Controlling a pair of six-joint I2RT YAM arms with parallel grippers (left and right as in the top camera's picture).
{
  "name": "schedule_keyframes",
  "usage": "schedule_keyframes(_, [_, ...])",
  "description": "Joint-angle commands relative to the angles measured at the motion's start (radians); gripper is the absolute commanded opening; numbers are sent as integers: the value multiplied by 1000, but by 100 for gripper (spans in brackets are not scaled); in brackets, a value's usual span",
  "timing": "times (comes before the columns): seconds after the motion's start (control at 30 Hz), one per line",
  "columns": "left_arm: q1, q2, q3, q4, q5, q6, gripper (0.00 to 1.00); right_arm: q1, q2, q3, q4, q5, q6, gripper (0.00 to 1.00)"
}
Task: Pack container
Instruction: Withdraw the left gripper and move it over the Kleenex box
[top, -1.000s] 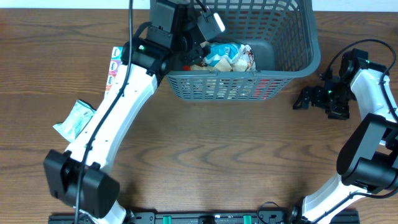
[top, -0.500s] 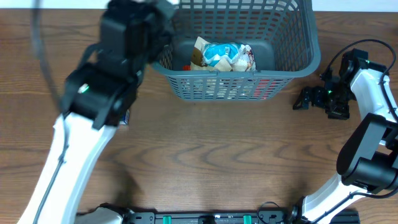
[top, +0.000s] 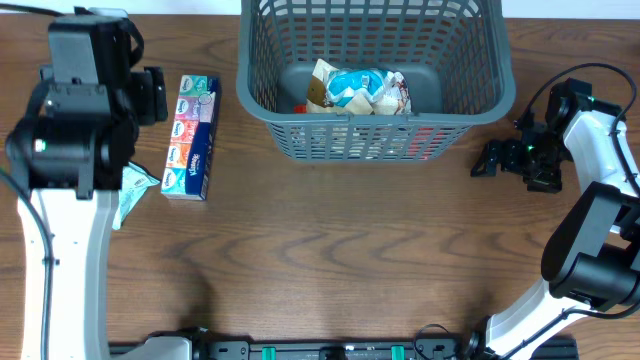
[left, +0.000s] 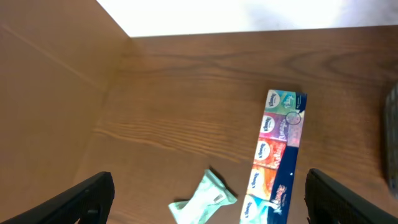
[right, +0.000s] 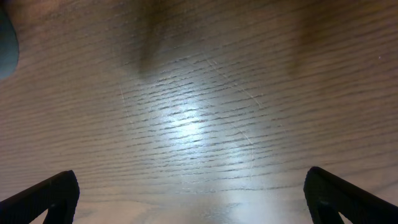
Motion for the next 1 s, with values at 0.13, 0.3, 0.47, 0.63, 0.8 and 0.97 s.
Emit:
schedule_keyframes(0.13, [36, 197, -10, 65, 70, -27, 91, 9, -2, -2, 2, -7, -13, 99])
schedule_keyframes(0.3, [40, 339, -10, 72, 155, -28, 91, 9, -2, -2, 0, -6, -12, 99])
schedule_keyframes(0.47, [62, 441, -10, 70, 275, -28, 91, 9, -2, -2, 0, 10, -13, 99])
schedule_keyframes(0.63, [109, 489, -10, 72, 341, -31, 92, 9, -2, -2, -8, 15, -13, 99])
schedule_keyframes(0.8, [154, 525, -10, 72, 411, -27, 93, 9, -2, -2, -8, 15, -13, 99])
schedule_keyframes(0.97, [164, 565, -10, 73, 423, 5, 96, 9, -2, -2, -8, 15, -13, 99])
